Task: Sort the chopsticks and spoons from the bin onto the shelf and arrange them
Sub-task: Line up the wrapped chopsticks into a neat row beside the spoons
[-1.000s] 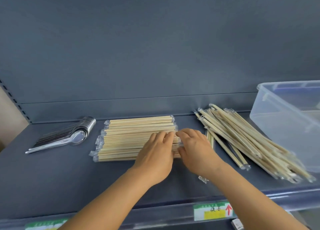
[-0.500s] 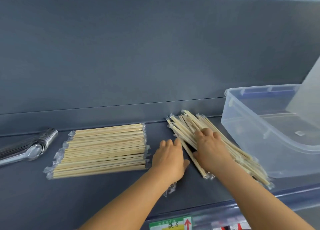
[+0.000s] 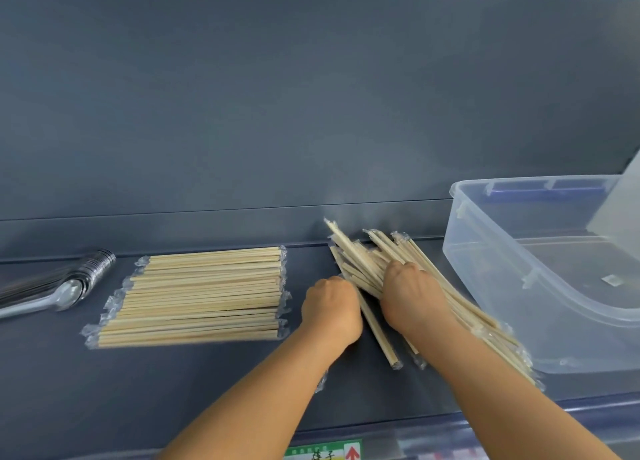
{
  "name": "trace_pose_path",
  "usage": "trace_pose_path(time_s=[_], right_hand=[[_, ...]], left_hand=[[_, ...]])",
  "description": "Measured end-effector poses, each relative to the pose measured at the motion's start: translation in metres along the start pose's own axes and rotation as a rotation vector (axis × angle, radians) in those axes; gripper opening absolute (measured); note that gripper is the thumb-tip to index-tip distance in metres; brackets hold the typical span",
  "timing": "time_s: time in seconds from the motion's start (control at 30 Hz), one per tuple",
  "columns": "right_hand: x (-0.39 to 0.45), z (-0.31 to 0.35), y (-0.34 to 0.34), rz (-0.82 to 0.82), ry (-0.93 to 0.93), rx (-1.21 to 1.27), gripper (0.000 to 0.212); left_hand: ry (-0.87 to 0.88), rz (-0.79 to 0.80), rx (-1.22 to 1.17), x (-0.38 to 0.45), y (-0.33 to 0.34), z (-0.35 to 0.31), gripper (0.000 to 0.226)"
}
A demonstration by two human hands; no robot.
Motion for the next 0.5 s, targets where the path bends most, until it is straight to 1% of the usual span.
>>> trace_pose_path(time_s=[0.07,0.17,0.27,0.33,0.43,0.5], right_hand=[[0.001,-0.001,0.001,-0.008,0.004,0.006,0.037],[0.005,-0.005,0.004,-0.015,0.032,0.029,0.034],[0.009,-0.007,0.005,-0.01,0.052,0.048,0.03],[0.011,-0.007,0.004,-0.01,0.061,0.066,0.029],[0.013,-0.009,0.004,-0.043,0.075,0.108,0.027],[0.013,-0.009,0.003,-0.06,0.092,0.161,0.025]], left_hand=[[-0.018,-0.004,0.01,-0.001,0.002,0.002,0.049],[-0.029,-0.018,0.028,-0.005,0.002,0.004,0.046],[-0.042,0.005,0.004,-0.007,-0.002,0.006,0.047],[-0.054,0.022,-0.084,-0.008,-0.006,0.008,0.044],[-0.064,0.035,-0.301,-0.007,-0.011,0.012,0.037],[-0.04,0.006,-0.42,-0.008,-0.014,0.014,0.034]])
Point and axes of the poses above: each hand's wrist, its own x-axis towards the middle knuckle, its own y-axis out of the palm, z = x × y, the point moved 1 cm from there along x, towards the middle knuckle, and after that the axes turned 4 degrees about z, right-handed, at the moved point
